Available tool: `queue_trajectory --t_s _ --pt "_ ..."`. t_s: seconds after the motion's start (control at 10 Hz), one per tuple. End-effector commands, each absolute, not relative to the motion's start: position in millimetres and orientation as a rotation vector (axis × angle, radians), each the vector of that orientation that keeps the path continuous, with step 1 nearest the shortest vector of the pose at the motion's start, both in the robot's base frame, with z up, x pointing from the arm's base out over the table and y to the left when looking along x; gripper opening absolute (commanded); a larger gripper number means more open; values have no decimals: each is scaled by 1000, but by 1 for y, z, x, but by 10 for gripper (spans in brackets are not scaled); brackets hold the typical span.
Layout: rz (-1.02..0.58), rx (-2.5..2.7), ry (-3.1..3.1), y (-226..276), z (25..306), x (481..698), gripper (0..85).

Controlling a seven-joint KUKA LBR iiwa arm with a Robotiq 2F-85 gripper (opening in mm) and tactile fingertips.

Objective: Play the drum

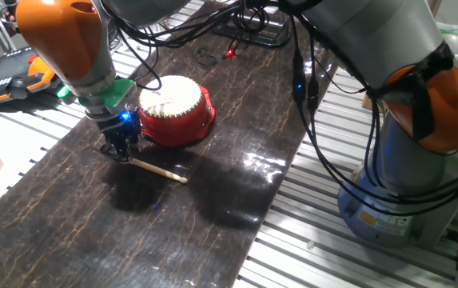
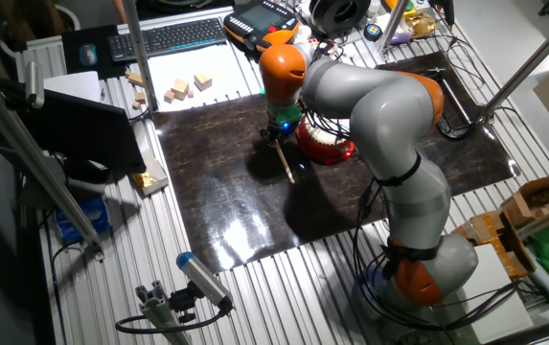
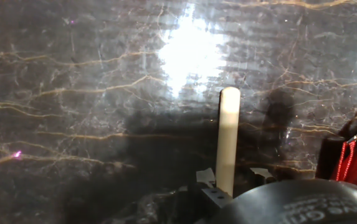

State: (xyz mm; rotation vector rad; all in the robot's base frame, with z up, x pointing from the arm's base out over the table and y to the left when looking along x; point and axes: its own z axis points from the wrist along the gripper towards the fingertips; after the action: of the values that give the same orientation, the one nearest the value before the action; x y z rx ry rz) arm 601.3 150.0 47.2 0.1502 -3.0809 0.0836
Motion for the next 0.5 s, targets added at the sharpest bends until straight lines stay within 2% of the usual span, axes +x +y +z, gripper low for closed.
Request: queue_trajectory --t_s 0.0,0.4 --pt "81 150 -3081 150 47 601 360" --pt "53 161 -3065 150 47 601 367"
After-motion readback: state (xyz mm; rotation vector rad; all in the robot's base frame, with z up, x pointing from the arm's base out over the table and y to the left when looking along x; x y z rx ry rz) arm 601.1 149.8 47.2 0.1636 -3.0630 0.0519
